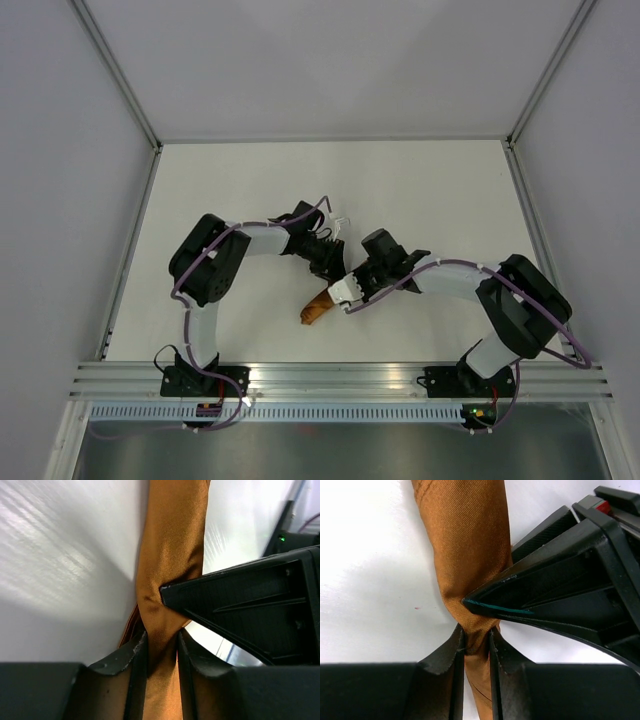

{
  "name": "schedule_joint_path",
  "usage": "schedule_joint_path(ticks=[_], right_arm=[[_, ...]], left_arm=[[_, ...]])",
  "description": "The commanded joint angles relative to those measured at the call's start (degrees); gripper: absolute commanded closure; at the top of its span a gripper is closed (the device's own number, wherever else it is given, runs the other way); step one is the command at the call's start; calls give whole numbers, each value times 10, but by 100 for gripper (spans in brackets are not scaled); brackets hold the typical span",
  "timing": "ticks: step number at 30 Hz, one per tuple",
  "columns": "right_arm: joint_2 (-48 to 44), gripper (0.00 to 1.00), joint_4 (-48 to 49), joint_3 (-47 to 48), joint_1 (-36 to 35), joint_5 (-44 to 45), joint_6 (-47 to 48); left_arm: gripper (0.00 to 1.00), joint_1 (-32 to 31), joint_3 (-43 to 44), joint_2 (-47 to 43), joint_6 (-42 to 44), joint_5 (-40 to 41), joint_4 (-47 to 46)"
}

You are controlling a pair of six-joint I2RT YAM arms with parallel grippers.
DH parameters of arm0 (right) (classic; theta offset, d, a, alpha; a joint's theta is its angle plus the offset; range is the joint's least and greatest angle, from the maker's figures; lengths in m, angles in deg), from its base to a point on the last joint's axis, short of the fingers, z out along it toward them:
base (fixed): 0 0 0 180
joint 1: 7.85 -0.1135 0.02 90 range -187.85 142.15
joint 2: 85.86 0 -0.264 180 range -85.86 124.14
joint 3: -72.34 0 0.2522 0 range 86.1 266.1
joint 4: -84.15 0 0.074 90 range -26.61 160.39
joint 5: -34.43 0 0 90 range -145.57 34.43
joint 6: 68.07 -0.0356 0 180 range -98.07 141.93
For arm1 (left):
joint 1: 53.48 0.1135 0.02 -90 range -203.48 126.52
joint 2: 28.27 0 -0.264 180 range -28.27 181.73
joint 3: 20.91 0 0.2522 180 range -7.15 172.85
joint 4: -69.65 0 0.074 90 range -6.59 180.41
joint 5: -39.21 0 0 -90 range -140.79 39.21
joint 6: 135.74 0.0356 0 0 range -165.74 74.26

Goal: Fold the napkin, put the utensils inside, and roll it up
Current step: Roll the napkin with the utensil

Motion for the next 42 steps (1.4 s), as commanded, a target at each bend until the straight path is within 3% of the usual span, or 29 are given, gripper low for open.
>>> schedule_joint_path(ticks=[1, 9, 17, 22, 31, 36, 42], right_arm=[[41, 89, -135, 13, 2, 17, 4], [86, 89, -228, 83, 9, 1, 14], [143, 89, -335, 167, 27, -25, 27], [201, 88, -408, 242, 40, -37, 39], [304, 88, -512, 369, 54, -51, 53], [346, 88, -545, 427, 62, -54, 56], [371, 88, -564, 459, 64, -58, 52]], left_arm=[[65, 4, -28, -35, 3, 146, -1], [59, 6, -120, -132, -40, 255, -128], [56, 6, -278, -305, -101, 489, -292], [56, -3, -394, -435, -68, 583, -400], [56, -139, -474, -534, 99, 714, -492], [56, -231, -487, -528, 169, 766, -525], [54, -294, -495, -480, 208, 781, -556]])
